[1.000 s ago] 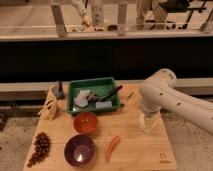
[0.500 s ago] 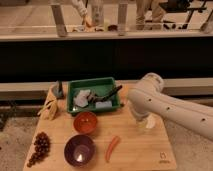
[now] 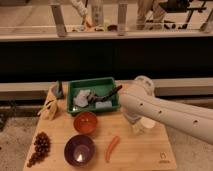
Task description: Stack bowls on top of each other
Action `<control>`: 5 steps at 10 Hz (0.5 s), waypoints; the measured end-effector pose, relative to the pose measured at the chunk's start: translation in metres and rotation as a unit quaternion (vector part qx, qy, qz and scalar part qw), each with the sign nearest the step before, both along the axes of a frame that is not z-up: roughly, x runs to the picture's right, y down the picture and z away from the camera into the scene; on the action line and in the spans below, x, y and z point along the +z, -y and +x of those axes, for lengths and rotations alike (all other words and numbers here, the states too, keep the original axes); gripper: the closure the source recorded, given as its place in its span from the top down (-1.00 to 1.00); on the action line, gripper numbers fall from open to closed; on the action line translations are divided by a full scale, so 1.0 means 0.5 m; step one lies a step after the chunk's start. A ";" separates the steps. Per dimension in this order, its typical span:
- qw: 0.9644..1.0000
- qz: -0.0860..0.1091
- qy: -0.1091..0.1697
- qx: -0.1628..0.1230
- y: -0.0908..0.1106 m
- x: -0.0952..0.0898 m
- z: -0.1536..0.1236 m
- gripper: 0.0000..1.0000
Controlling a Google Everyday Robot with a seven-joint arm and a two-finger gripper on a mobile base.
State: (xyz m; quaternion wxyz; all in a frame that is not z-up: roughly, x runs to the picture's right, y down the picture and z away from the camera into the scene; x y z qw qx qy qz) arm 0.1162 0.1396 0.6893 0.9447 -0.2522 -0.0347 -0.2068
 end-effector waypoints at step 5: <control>0.998 0.002 0.033 -0.048 -0.016 -0.003 -0.061 0.60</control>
